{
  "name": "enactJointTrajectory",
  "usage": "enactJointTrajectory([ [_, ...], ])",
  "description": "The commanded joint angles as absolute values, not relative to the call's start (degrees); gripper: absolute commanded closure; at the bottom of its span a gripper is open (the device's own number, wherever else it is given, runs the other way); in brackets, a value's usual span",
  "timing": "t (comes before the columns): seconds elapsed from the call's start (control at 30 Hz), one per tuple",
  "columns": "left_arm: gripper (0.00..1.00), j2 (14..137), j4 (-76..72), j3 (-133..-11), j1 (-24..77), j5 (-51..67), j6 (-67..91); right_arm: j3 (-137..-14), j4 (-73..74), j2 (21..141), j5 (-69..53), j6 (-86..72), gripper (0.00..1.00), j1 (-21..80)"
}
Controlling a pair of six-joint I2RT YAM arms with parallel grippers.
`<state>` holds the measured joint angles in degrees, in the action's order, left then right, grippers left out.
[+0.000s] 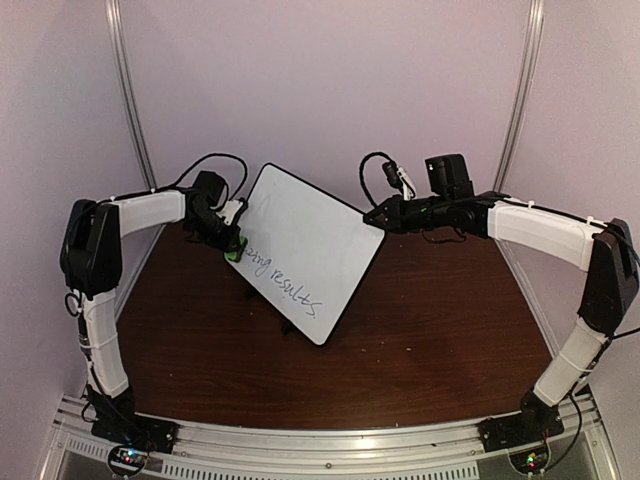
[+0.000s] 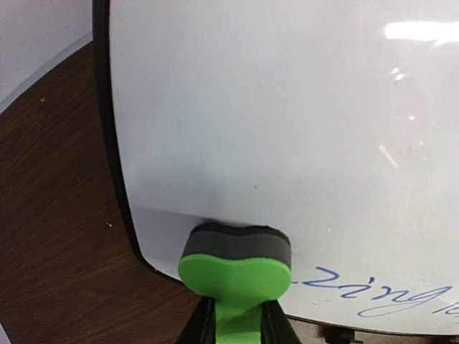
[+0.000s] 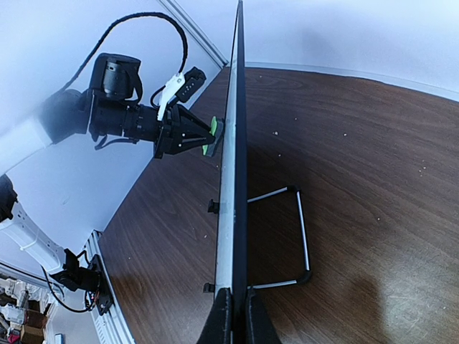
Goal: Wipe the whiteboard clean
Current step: Erase the center of the whiteboard.
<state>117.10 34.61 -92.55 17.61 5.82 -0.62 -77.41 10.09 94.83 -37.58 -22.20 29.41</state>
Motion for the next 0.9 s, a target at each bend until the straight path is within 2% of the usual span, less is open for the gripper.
enactJointTrajectory([
  [0.0,0.98,119.1,32.3,-97.0,17.2,10.9,-4.2,-77.4,12.2,95.6,-44.7,-16.3,1.0,32.4],
  [0.27,0.98,119.5,33.5,-89.9,17.1,9.9,-6.6,-77.2,12.0,95.5,-45.2,-16.0,1.0,32.4],
  [0.53,0.99,119.8,35.4,-88.3,17.1,6.5,-7.3,-76.9,11.8,95.1,-45.4,-15.8,1.0,32.5],
  [0.87,0.99,121.4,35.5,-98.3,17.1,6.5,-7.6,-76.3,11.7,94.8,-45.0,-15.4,1.0,32.5],
])
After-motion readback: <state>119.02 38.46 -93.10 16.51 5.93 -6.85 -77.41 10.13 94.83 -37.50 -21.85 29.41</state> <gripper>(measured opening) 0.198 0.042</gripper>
